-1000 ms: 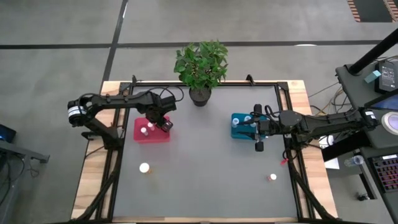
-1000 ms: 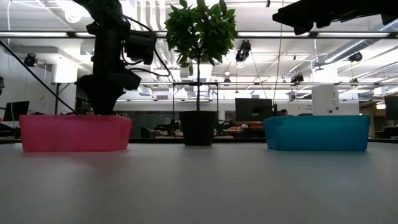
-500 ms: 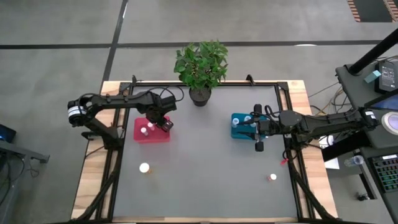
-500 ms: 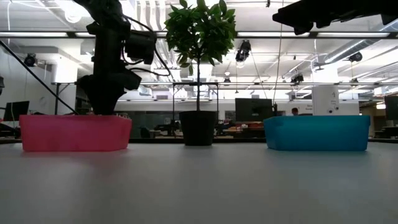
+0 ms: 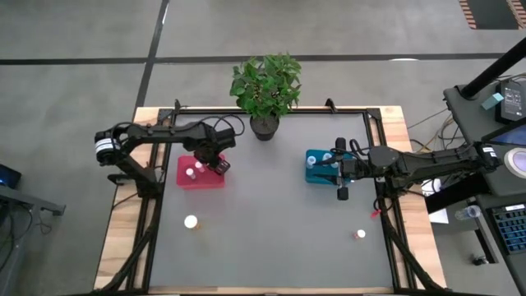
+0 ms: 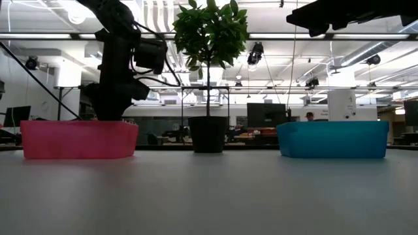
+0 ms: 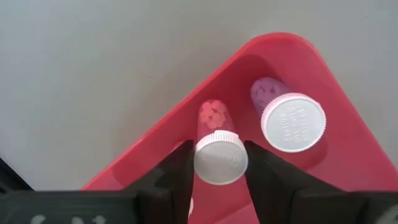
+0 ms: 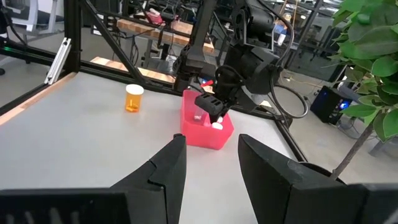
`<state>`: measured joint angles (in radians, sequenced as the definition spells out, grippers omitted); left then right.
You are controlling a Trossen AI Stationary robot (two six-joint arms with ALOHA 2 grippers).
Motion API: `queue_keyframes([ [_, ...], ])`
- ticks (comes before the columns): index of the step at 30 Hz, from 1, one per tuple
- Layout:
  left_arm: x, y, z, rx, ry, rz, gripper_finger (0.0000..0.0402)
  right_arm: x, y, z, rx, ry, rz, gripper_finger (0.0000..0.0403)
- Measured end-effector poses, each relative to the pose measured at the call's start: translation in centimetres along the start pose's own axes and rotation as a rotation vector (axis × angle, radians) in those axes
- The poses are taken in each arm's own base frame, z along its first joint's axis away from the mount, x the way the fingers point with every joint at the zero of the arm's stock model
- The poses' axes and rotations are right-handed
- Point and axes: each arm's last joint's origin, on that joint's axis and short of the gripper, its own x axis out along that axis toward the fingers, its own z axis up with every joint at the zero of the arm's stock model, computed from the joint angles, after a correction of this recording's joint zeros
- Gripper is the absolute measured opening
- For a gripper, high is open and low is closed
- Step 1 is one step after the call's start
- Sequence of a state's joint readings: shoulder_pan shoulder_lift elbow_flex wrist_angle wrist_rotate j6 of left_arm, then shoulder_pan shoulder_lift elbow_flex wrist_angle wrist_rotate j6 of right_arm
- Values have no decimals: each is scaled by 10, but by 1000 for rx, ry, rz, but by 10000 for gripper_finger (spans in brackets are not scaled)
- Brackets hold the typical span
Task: Pick and place medicine bottles into bin by pill shape (circle, oval)
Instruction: Put the pink tablet bottle into the red bin, then put the orange table bottle into the red bin
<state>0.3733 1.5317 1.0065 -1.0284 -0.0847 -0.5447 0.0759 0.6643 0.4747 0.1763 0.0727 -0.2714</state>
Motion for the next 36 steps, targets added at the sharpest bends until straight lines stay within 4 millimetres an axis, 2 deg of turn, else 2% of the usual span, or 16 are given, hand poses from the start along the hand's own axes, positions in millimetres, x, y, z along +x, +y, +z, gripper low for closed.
queue_keyframes([
  [7,0,0,0,0,-3,2,163,0,0,0,0,0,0,137],
  [13,-2,1,-1,2,-2,2,179,0,0,0,1,1,0,137],
  [22,-36,8,-7,3,-3,2,180,0,0,0,11,3,-7,137],
  [27,-61,9,-12,8,-114,-54,180,0,0,0,67,3,-8,137],
  [31,-83,2,-23,84,-323,-106,180,0,0,0,135,5,-8,137],
  [36,-110,-14,-46,254,-594,-218,180,0,0,-1,282,16,-3,137],
])
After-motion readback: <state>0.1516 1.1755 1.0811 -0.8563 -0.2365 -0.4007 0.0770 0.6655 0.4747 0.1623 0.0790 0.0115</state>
